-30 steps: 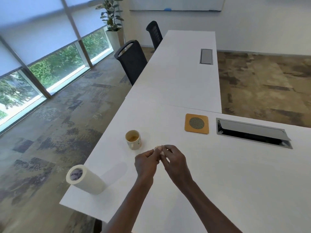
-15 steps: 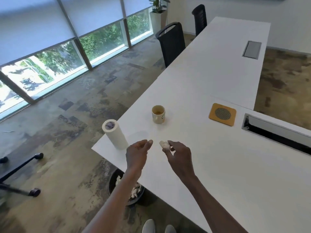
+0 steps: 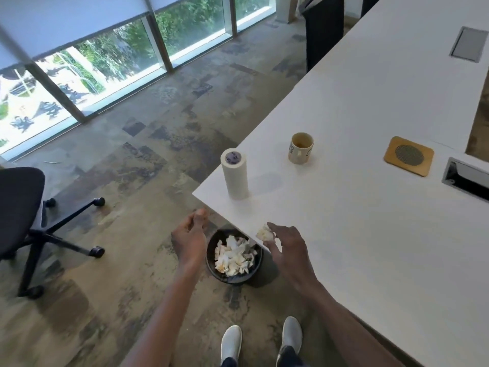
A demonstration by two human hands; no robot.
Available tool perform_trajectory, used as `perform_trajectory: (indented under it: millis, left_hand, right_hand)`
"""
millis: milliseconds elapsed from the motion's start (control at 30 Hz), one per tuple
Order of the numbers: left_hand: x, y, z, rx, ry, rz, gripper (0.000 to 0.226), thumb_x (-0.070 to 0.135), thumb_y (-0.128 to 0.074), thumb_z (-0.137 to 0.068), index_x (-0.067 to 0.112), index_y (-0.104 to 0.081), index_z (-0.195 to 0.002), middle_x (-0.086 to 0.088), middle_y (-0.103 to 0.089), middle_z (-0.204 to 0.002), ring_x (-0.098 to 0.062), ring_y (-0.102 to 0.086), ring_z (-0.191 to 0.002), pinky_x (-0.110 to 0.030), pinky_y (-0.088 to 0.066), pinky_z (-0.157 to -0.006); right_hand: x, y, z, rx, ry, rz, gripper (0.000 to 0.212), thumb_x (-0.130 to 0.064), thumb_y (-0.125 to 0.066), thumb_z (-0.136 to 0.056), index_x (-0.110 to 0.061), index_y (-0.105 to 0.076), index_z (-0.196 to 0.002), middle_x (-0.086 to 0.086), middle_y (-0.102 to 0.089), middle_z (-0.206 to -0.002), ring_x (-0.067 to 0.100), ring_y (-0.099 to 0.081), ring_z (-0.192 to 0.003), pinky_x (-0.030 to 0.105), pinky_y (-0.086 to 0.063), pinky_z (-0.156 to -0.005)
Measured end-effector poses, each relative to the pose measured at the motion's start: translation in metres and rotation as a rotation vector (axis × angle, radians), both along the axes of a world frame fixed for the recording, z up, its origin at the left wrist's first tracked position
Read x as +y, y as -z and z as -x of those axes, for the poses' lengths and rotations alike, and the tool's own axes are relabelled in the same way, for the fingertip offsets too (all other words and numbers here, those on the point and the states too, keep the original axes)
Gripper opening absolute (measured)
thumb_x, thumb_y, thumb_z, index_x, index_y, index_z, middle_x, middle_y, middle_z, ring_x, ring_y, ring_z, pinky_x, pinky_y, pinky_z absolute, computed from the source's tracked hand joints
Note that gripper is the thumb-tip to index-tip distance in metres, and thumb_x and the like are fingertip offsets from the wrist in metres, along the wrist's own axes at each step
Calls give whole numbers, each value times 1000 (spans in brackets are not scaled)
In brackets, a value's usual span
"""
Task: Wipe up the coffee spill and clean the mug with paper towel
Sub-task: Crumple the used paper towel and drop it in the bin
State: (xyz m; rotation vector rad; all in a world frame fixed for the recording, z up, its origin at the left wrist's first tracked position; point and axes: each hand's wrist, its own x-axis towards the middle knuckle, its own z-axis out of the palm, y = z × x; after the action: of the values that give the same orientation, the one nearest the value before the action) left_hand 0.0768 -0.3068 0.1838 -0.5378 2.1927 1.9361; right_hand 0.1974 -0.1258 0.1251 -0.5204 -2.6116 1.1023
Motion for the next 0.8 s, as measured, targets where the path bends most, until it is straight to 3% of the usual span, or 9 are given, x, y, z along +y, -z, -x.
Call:
perform_trajectory:
  millis: [100,233,367,500,633,800]
  left_hand:
    - [-27,6,6,14,50,-27,32,25,-53,-105,4,-72,-121,-7,-76,-116,-8,-72,-100,-29,-55,-95]
    - [-57,13,17,26,109,5,31,29,-45,-108,14,-72,-111,-6,-75,-112,-11,-72,-98,-28,-55,-90]
    - [-80,21,30,38,139,15,25,31,-48,-107,28,-70,-98,-5,-76,-109,-15,-74,-100,-33,-57,-92]
    - [-92,30,38,30,151,25,23,30,-50,-107,25,-71,-102,-3,-76,-108,-14,-73,-99,-32,-57,-91]
    - [-94,37,41,28,178,34,24,30,-48,-107,25,-71,-101,-1,-75,-105,-12,-73,-97,-26,-56,-86]
    - [-90,37,43,42,196,33,27,31,-45,-108,26,-70,-100,0,-74,-104,-12,-72,-98,-28,-55,-88]
  right_hand:
    - [-33,11,2,-54,1,-28,48,-19,-69,-86,-19,-57,-133,2,-65,-108,17,-54,-105,21,-42,-87]
    - [-69,20,9,-115,-26,-94,47,-24,-72,-84,-17,-59,-129,1,-67,-108,18,-53,-103,27,-48,-83]
    - [-92,32,25,-253,-62,-92,56,-28,-68,-89,-18,-50,-141,2,-59,-134,21,-49,-123,36,-47,-100]
    - [-105,39,43,-334,-48,-96,67,-23,-63,-92,-15,-31,-151,7,-37,-155,23,-34,-143,36,-34,-114]
    - [-106,39,44,-281,23,-79,59,-12,-56,-94,-10,-36,-149,11,-43,-151,25,-42,-138,32,-34,-113]
    - [-109,32,35,-221,122,-59,50,-12,-52,-95,-13,-41,-144,10,-52,-142,24,-49,-130,34,-41,-107]
